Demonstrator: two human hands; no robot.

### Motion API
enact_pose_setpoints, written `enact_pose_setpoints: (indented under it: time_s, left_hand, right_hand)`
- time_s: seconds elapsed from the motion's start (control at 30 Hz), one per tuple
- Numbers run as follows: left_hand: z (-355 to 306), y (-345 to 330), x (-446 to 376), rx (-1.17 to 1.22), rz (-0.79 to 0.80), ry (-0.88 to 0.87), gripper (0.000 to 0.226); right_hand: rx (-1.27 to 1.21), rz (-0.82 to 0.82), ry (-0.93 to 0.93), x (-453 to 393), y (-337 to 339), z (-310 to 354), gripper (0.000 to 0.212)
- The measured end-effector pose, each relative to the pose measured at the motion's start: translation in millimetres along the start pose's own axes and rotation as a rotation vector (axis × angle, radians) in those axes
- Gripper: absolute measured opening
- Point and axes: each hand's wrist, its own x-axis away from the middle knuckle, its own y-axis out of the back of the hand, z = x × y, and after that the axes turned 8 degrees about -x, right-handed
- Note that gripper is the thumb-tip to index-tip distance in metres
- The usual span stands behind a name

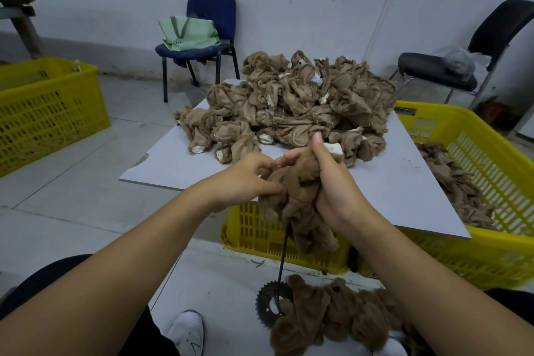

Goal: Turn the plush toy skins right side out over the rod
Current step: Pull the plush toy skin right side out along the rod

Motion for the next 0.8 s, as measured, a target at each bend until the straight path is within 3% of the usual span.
enact_pose_setpoints:
  time_s: [0.13, 0.27, 0.5, 0.7, 0.8]
  left_hand:
    - [-6.6, -6.9, -5.7, 0.047, -0.246, -0.134, 0.004]
    - [-15.8, -17.5, -7.9, 0.002, -0.384, -0.254, 0.002]
    - [-24.3, -17.7, -3.8, -0.084, -0.408, -0.293, 0.014]
    - [-28.5, -14.3, 7.3, -0.298, -0.425, -0.452, 0.025]
    - [-26.9, -15.6, 6.4, -0.371, -0.408, -0.412, 0.021]
  right_hand:
    - [-0.151, -0.076, 0.014, -2.3, 2.6, 9.2, 0.059]
    - [-0.185, -0.178, 0.000, -1.7, 11.9, 13.0, 0.053]
    - [-0.021, -0.320, 0.037, 1.1, 22.1, 10.7, 0.044]
    - [0.083, -0.323, 0.177, 6.6, 18.6, 11.5, 0.043]
    - [0.185, -0.332, 0.277, 6.5, 18.0, 8.8, 0.024]
